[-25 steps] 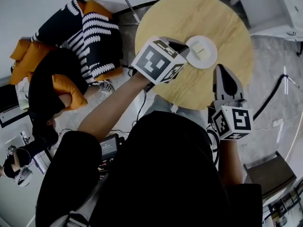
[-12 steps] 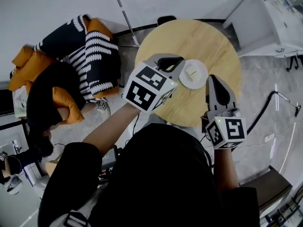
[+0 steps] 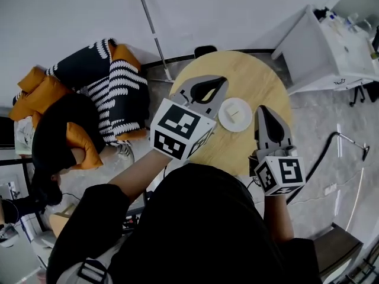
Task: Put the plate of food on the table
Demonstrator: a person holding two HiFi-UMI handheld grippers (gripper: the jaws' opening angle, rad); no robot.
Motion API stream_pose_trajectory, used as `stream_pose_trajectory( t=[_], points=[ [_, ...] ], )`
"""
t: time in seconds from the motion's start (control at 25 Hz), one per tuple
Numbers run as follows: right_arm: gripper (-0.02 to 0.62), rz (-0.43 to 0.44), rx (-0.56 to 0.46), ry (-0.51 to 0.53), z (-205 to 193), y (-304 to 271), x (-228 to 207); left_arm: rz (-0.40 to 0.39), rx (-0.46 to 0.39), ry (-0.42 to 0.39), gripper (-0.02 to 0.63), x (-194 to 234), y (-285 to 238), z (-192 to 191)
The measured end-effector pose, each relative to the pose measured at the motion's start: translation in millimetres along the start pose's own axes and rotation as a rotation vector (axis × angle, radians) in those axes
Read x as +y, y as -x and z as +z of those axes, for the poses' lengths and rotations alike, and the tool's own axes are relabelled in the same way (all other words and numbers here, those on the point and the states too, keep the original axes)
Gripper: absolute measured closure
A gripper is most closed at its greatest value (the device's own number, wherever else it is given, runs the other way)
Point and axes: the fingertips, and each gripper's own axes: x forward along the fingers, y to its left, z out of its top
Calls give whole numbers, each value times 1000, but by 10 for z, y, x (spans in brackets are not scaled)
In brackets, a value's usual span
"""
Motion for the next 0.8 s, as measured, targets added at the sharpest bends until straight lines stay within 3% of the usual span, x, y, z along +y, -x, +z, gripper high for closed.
stream_pose_trajectory(
  t=[0.44,0.8],
  points=[
    [589,1,-28,28,157,30,43,24,-61,-13,598,105,207,303],
    [589,-5,-17,22,107,77,64,-15,-45,2,598,4,180,230]
  ],
)
